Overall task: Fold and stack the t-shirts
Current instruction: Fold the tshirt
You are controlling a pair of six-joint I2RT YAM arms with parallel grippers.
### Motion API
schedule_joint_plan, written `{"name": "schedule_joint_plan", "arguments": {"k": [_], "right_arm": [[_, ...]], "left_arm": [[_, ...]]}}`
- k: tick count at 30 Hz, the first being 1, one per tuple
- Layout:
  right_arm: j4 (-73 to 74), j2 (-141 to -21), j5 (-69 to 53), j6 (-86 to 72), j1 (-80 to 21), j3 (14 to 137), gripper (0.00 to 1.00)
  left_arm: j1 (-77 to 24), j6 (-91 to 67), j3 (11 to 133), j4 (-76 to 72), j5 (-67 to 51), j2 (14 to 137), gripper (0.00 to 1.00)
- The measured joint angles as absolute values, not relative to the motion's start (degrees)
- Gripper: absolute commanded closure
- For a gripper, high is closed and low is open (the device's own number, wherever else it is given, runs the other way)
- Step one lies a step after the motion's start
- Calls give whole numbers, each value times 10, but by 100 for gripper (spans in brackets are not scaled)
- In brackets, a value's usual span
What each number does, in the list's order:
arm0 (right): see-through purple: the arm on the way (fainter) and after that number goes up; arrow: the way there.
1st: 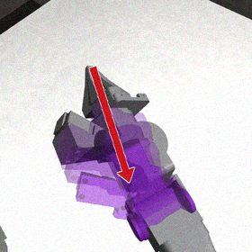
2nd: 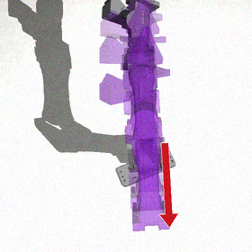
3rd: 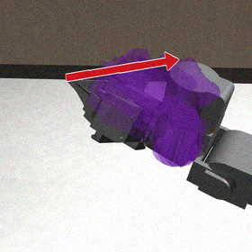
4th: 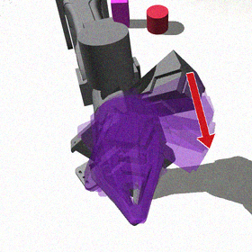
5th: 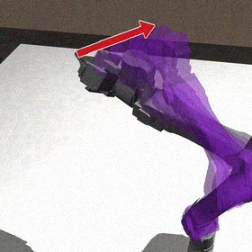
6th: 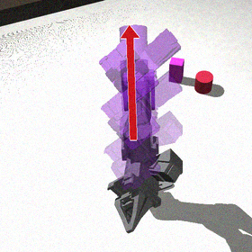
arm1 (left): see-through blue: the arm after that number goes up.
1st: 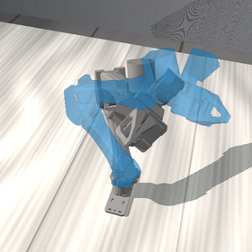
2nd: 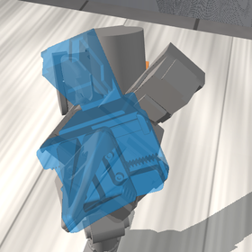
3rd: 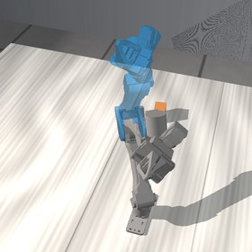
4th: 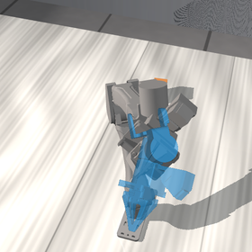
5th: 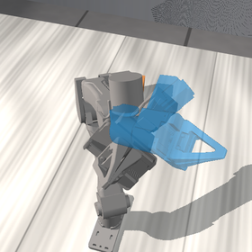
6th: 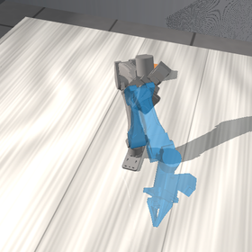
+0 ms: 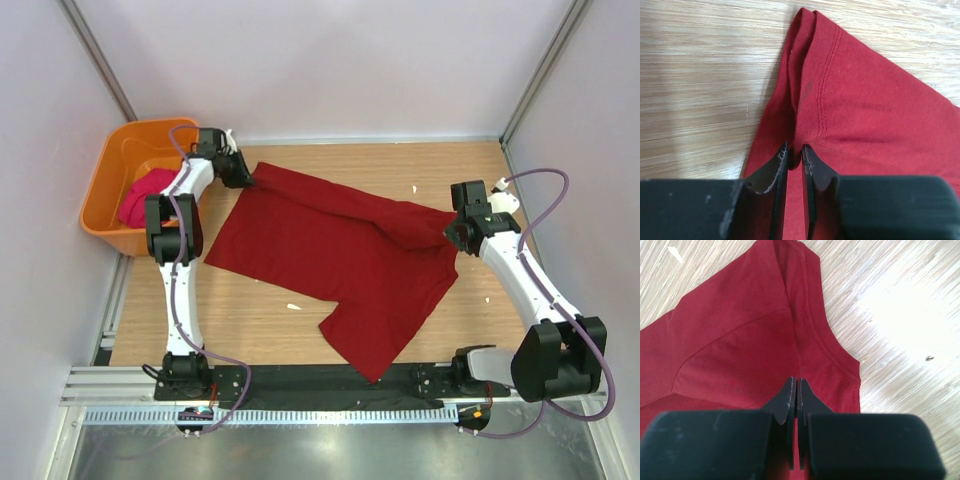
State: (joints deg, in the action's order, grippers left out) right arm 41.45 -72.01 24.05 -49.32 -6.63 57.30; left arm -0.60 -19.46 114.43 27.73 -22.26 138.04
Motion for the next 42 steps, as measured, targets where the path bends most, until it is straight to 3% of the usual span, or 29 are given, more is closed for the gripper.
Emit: {"name": "schedule_joint_plan", "arguments": {"k": [12, 16, 18, 21, 28, 32, 36, 42], "right_arm": [[417, -714, 239, -483, -66, 572, 99], [417, -707, 236, -482, -66, 568, 99], [417, -707, 234, -482, -66, 566, 99], [417, -707, 232, -481, -66, 564, 99], [415, -707, 225, -481, -66, 561, 99], [414, -707, 224, -481, -66, 561, 99], [412, -707, 223, -481, -66, 561, 99], [412, -707, 223, -481, -66, 561, 99]], "left_arm": [[4, -171, 1180, 302, -220, 1380, 79], [15, -161, 1180, 312, -215, 1380, 83], [17, -154, 1180, 312, -214, 1380, 59], [17, -155, 1178, 312, -217, 1380, 50], [14, -161, 1155, 303, -233, 1375, 54], [11, -165, 1156, 302, -242, 1375, 65], [8, -167, 1161, 301, -249, 1375, 69], [-9, -171, 1162, 298, -254, 1375, 65]]}}
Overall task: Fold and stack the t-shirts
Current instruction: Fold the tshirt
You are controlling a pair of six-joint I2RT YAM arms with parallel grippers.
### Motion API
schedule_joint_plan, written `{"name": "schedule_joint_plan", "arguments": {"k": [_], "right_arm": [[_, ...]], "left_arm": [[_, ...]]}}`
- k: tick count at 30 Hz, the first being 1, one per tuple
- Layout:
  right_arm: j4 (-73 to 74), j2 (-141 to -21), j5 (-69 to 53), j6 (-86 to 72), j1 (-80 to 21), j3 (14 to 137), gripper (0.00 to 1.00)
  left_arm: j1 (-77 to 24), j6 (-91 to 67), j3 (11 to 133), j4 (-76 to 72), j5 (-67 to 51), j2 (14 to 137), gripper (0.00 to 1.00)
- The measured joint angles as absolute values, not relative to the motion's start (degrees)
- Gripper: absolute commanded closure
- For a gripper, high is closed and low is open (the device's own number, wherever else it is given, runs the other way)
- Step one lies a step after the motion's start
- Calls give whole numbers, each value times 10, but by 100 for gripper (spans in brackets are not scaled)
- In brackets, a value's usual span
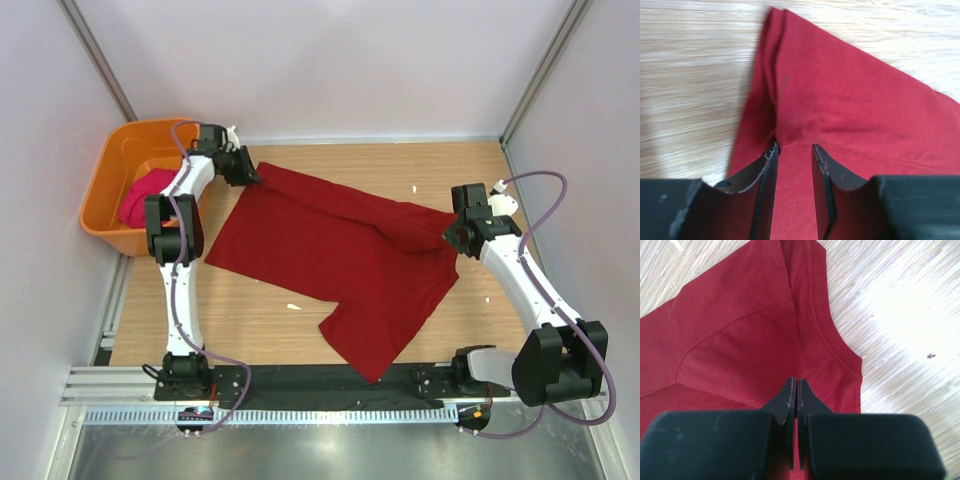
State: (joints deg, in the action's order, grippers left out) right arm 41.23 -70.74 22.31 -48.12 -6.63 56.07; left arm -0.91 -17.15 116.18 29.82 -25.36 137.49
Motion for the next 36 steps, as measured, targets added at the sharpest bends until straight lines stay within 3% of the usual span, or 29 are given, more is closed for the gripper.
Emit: {"name": "schedule_joint_plan", "arguments": {"k": [12, 20, 32, 33, 36], "right_arm": [[413, -707, 223, -481, -66, 560, 99], [413, -704, 222, -481, -66, 554, 99], [412, -699, 219, -481, -66, 554, 99], [412, -699, 219, -481, -66, 554, 99], [412, -699, 219, -481, -66, 554, 99]], "left_arm": [[-17, -173, 1154, 289, -248, 1376, 61], [-17, -172, 1153, 299, -207, 1376, 71], [-18, -171, 1154, 315, -182, 1376, 66], [-18, -171, 1154, 317, -180, 1376, 67], [-18, -171, 1154, 321, -177, 1376, 81]]}}
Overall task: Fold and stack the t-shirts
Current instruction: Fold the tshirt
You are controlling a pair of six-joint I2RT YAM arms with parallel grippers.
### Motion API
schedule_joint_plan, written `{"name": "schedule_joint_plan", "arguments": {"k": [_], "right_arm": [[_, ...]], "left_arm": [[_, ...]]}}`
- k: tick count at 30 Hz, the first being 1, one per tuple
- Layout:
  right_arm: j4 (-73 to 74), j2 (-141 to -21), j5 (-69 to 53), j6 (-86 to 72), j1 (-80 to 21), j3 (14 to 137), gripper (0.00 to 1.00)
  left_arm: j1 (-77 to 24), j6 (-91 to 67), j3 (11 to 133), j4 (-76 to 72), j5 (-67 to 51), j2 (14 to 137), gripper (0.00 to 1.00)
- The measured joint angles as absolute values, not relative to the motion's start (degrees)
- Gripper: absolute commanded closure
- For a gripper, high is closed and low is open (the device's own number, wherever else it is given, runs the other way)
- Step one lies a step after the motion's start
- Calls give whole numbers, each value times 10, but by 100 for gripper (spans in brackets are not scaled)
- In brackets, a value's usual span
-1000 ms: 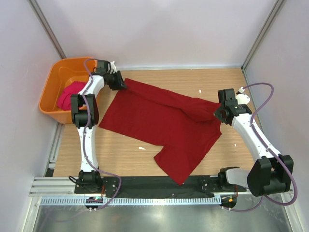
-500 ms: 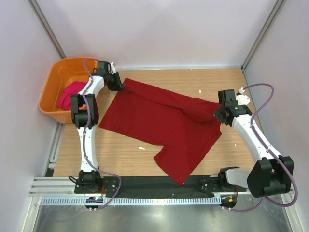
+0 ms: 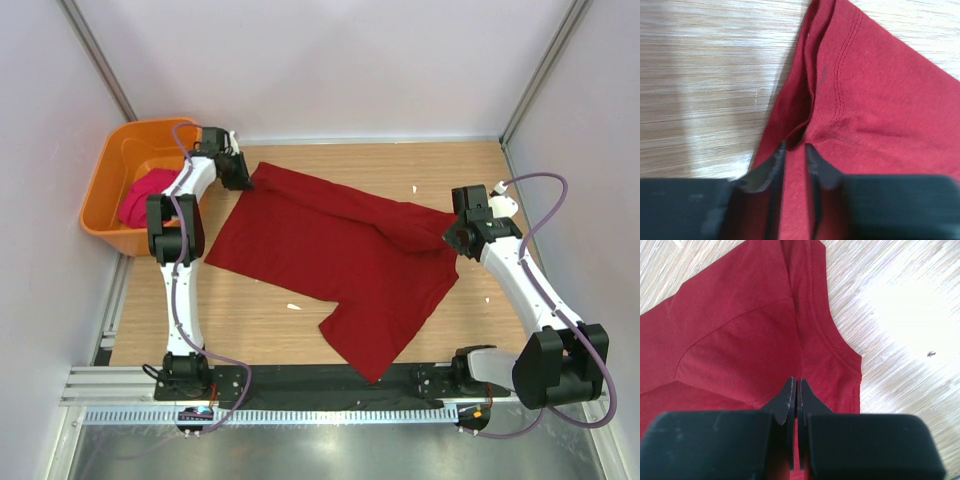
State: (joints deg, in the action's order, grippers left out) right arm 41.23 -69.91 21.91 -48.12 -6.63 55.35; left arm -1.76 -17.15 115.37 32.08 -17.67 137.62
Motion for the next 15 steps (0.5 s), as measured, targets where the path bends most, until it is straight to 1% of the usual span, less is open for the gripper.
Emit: {"name": "schedule_joint_plan", "arguments": {"k": [1, 4, 15], "right_arm": [[412, -699, 219, -481, -66, 554, 99], [413, -699, 219, -481, -66, 554, 99], [417, -689, 219, -467, -66, 554, 99]], "left_arm": [[-18, -171, 1154, 321, -177, 1376, 89], [-18, -172, 1161, 327, -176, 1378, 100], [-18, -174, 1198, 333, -165, 1378, 100]]}}
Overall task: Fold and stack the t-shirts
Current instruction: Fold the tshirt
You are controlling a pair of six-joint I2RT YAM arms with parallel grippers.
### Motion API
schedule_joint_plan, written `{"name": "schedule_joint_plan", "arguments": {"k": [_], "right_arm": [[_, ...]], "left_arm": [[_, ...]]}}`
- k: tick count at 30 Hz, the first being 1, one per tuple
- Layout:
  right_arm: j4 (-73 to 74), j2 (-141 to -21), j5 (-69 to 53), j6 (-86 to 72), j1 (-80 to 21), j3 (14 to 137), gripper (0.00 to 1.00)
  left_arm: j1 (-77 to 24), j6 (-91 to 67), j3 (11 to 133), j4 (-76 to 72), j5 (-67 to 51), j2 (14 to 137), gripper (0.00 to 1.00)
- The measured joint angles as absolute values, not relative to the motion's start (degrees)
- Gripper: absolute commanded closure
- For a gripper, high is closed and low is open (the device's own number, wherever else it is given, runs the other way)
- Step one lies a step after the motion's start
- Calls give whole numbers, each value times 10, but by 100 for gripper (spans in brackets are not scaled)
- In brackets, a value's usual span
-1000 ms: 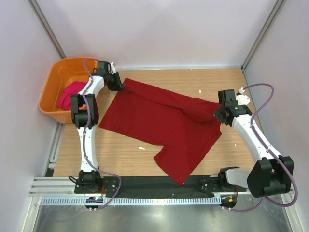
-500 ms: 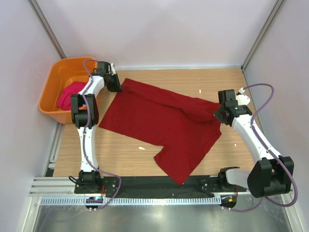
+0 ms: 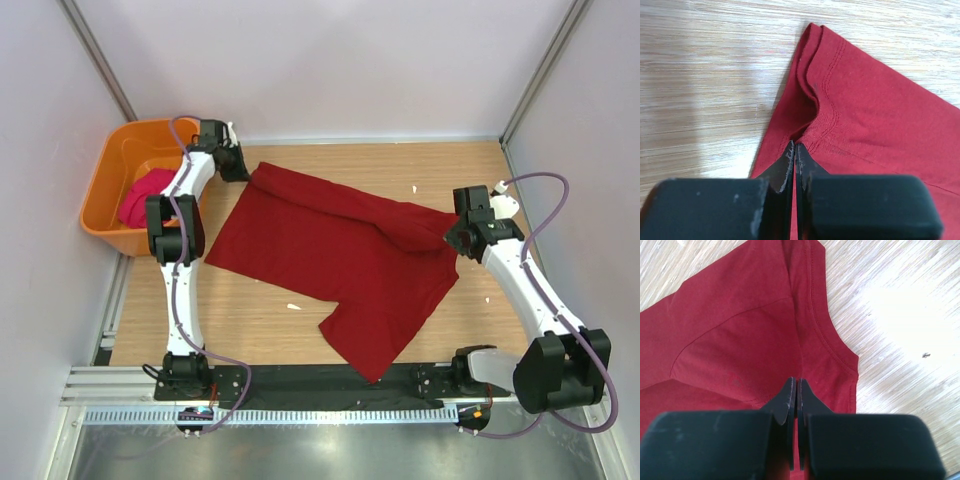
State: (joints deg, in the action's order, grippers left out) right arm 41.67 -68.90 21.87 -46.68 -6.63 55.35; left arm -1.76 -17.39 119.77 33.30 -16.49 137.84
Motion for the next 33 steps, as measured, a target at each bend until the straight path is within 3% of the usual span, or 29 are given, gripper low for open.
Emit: {"name": "schedule_joint_plan", "arguments": {"k": [21, 22, 23, 24, 27, 29, 33], "right_arm": [[450, -665, 197, -464, -71, 510, 99], [450, -666, 194, -466, -71, 503, 98], [448, -668, 191, -468, -71, 494, 95], [448, -670, 188, -469, -71, 487, 77], [454, -687, 178, -468, -71, 479, 38], [460, -698, 179, -452, -67, 484, 36], [429, -702, 172, -425, -31, 505, 44]], "left_arm": [[-17, -151, 1197, 371, -124, 1378, 100], [-17, -150, 1197, 371, -124, 1378, 93], [-17, -149, 1197, 371, -124, 1378, 85], [-17, -148, 1197, 371, -121, 1378, 70], [-17, -159, 1197, 372, -112, 1378, 53], [-18, -172, 1197, 375, -103, 1377, 53], [-26, -205, 1197, 392, -60, 1361, 53]]}}
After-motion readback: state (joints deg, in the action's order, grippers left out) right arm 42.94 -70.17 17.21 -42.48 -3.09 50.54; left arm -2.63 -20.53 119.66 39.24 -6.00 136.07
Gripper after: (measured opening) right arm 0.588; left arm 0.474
